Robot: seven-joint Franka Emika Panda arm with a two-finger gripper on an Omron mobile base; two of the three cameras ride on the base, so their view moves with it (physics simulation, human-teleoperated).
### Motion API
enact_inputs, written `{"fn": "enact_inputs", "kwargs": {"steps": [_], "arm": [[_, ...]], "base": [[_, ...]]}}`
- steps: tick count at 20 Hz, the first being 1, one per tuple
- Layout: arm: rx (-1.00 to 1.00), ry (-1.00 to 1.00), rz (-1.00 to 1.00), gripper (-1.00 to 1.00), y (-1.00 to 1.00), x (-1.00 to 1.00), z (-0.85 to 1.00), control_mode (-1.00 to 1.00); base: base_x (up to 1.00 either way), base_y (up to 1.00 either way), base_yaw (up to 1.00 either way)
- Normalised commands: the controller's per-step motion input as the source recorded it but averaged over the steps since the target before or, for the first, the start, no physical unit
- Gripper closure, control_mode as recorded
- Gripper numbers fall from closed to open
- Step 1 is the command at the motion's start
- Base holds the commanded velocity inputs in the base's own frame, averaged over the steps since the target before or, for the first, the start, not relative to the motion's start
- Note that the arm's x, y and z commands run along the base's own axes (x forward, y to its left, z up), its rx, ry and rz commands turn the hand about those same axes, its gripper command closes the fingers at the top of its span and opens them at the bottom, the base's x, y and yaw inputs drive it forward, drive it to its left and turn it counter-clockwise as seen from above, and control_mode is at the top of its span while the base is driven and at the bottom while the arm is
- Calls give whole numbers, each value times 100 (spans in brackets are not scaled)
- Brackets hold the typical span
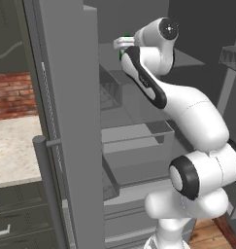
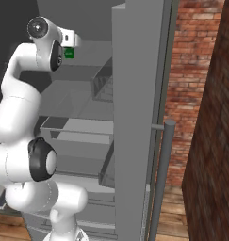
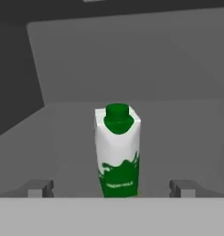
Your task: Take a sugar cube from the saucer and place it inside the coffee. Then, grab milk from the fridge and place it next to the coffee on the counter to sweeten the coffee.
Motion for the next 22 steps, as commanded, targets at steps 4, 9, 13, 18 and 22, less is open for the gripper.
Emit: {"fn": "enact_inputs", "kwargs": {"steps": [4,9,13,18,22], "arm": [[0,0,0,-100,0,34,-1,-100],[0,0,0,-100,0,38,-4,-100],[0,0,0,-100,0,34,-2,-100],[0,0,0,-100,2,29,0,-100],[0,0,0,-100,11,26,0,-100]], "base": [[0,0,0],[0,0,0],[0,0,0],[0,0,0],[0,0,0]]}}
